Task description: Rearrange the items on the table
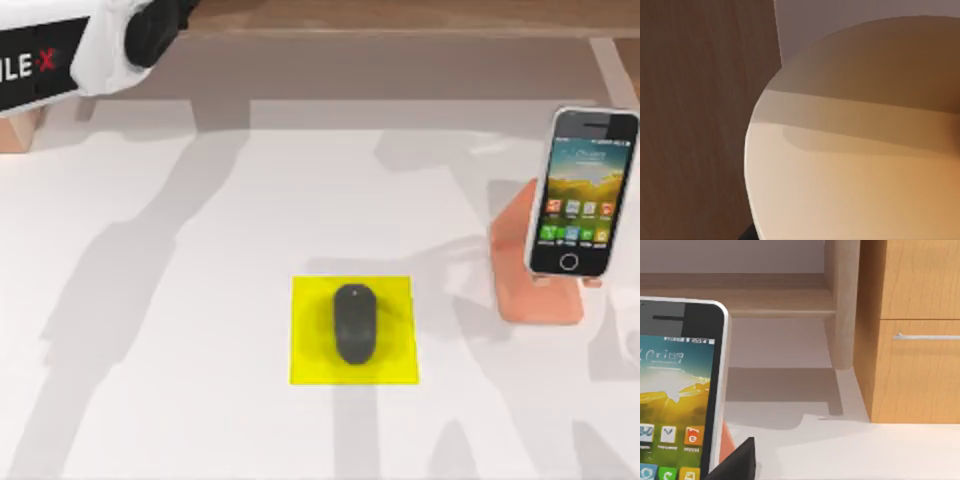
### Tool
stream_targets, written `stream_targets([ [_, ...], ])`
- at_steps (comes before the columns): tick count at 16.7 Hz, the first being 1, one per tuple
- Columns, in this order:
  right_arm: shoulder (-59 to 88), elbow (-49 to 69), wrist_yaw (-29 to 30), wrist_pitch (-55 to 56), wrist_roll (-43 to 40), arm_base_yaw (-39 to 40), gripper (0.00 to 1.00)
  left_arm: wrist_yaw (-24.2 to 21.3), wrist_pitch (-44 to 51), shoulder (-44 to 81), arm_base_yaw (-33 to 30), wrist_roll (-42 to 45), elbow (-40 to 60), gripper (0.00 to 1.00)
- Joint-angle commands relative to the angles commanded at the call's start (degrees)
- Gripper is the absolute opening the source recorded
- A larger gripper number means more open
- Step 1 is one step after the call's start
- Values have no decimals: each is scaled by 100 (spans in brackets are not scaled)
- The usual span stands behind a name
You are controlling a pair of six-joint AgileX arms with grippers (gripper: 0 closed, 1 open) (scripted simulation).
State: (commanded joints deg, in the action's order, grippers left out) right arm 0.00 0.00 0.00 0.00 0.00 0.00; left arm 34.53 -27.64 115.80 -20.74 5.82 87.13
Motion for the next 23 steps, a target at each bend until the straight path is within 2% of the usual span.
stream_targets([
  [3,0,0,0,0,0,0,100,111,-27,34,27,15,31,0],
  [5,0,0,0,0,0,0,100,-114,-17,96,-81,-128,107,0],
  [10,0,0,0,0,0,0,100,-1100,83,275,-412,-608,299,0],
  [15,0,0,0,0,0,0,100,-1192,113,332,-426,-659,296,0],
  [23,0,0,0,0,0,0,100,-1192,113,332,-426,-659,296,60],
])
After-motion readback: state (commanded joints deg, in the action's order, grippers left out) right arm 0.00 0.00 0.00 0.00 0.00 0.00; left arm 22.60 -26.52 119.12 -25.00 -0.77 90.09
